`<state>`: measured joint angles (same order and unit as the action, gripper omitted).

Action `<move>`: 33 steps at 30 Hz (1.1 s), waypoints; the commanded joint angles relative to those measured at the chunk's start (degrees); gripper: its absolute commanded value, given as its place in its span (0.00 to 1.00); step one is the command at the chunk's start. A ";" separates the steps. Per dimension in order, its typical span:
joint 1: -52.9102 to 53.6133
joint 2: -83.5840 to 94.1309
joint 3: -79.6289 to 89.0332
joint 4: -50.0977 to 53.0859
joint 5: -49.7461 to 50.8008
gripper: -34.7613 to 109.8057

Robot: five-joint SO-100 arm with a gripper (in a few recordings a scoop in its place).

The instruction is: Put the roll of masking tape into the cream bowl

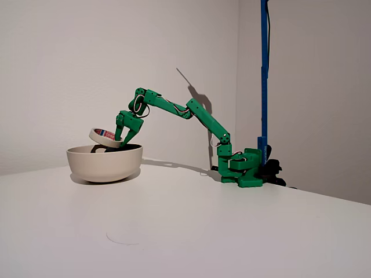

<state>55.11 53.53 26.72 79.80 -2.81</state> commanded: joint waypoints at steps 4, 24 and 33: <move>0.62 5.36 -2.37 0.18 0.00 0.18; 0.53 7.38 -2.37 -0.35 1.58 0.39; 0.44 7.82 -2.37 0.09 1.85 0.18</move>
<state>55.28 53.61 26.72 79.63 -1.23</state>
